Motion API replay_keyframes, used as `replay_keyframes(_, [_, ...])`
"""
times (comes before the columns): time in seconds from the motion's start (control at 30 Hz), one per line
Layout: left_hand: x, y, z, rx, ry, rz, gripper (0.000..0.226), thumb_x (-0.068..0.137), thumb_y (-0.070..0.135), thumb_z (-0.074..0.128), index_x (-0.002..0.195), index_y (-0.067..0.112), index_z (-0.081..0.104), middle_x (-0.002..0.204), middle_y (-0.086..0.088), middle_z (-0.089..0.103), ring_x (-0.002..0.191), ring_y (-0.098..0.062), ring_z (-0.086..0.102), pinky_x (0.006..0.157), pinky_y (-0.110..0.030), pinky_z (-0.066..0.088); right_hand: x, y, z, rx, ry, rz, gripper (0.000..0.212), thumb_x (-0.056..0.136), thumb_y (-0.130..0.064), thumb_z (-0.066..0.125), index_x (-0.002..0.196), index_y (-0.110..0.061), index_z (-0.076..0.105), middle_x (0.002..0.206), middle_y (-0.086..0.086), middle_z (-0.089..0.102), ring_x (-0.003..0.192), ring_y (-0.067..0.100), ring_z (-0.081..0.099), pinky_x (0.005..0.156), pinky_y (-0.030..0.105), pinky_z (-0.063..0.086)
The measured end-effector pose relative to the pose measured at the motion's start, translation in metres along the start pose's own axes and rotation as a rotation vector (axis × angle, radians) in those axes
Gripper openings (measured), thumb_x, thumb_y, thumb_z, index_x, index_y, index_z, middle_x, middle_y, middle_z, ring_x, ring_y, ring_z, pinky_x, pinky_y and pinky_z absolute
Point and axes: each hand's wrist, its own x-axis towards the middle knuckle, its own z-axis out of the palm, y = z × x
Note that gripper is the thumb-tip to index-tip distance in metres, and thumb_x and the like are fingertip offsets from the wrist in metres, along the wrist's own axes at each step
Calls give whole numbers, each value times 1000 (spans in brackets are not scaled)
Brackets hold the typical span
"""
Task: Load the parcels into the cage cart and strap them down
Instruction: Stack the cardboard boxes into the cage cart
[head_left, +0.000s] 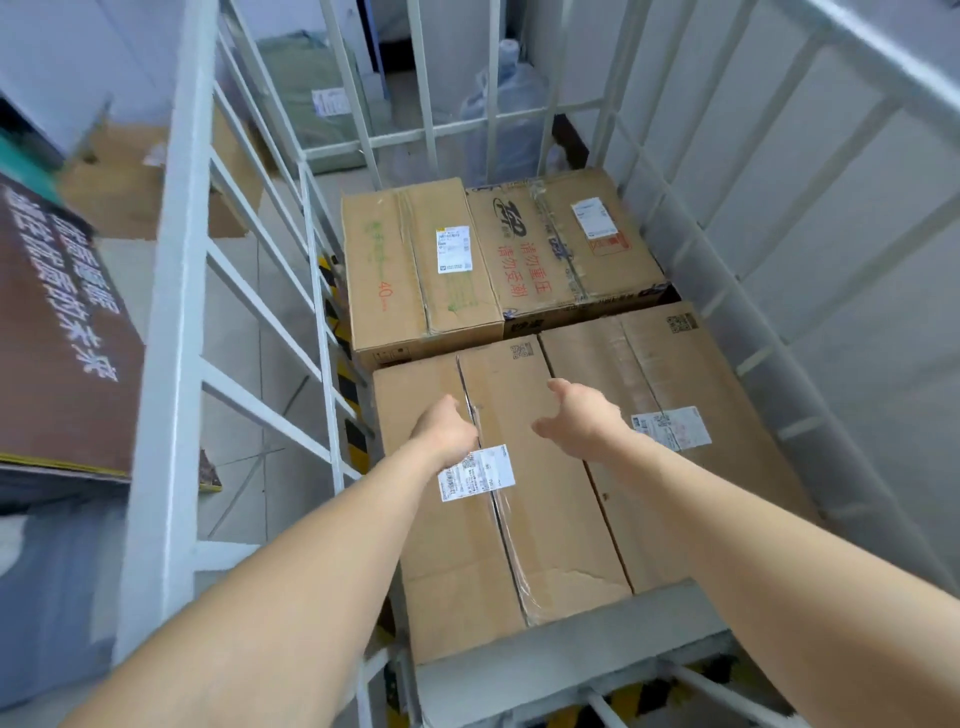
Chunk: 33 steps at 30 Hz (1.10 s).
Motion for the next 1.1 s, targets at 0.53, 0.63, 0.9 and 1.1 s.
replay_keyframes(0.53, [-321,96,-189,728,635,1113,43,93,14,47,135,13,41,137,-6,43,131,-25,35,116,-43,6,-356,-137,-173,-346,734,-73,65,92,-39,55,147,-18,27,150,3,34,146,26,10,117,48,0])
replay_keyframes(0.63, [-382,79,-200,754,821,1362,52,82,16,65,131,8,50,133,-12,51,126,-30,45,113,-50,20,-435,-149,-168,-362,881,-16,71,91,-42,57,149,-16,24,153,5,29,148,26,6,117,48,-3])
replay_keyframes(0.9, [-507,45,-176,685,1022,1772,70,74,25,73,134,8,43,135,-16,49,126,-33,44,109,-52,25,-604,-132,-123,-406,1092,223,77,89,-38,61,151,-11,24,155,12,28,148,31,7,116,48,-6])
replay_keyframes(1.1, [-586,26,-123,574,841,2021,63,78,28,66,133,5,45,135,-18,47,126,-34,40,109,-53,27,-708,-100,-60,-332,1140,458,76,88,-35,64,150,-9,27,154,13,30,147,31,11,116,48,-4])
